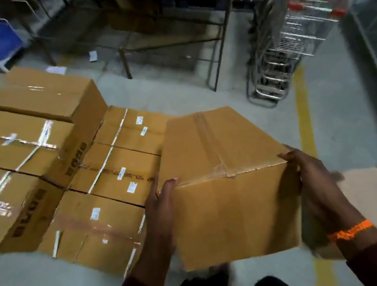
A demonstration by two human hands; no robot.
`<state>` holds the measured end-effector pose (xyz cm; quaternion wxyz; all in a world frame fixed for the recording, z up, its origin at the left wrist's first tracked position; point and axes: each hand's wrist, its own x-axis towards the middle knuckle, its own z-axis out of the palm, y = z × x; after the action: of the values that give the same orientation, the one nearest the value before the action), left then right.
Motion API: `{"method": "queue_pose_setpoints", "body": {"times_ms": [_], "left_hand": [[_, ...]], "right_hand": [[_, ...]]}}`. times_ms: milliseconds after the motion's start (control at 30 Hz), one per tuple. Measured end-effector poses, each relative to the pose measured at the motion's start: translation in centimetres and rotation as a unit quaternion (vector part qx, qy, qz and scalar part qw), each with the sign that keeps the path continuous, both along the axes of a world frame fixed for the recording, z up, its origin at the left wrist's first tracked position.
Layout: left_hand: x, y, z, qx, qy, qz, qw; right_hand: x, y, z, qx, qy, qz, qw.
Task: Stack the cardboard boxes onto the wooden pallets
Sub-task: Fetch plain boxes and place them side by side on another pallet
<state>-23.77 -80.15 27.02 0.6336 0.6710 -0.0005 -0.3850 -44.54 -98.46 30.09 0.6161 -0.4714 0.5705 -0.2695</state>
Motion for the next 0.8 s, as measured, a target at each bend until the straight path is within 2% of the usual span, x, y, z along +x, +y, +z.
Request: {"method": "queue_pose_setpoints", "body": {"times_ms": [300, 467, 567, 800], "left_hand": [[8.9, -11.2, -3.3, 0.003, -0.009, 0.151, 0.989], [14.6, -19.9, -6.0, 0.01, 0.024, 0.259, 0.966], [18.2, -24.3, -6.3, 0.004, 0.027, 0.286, 0.958], [24.9, -30.7, -13.7, 0.004, 0.1, 0.33, 0.939]], "right_hand": [[17.8, -18.1, -1.4, 0.009, 0.012, 0.232, 0.973], [29.5, -28.7, -3.9, 0.03, -0.007, 0.364, 0.931], [36.6, -34.5, -5.2, 0.03, 0.002, 0.433, 0.901], [48.9, -43.0, -13.0, 0.028, 0.093, 0.53, 0.843]]}}
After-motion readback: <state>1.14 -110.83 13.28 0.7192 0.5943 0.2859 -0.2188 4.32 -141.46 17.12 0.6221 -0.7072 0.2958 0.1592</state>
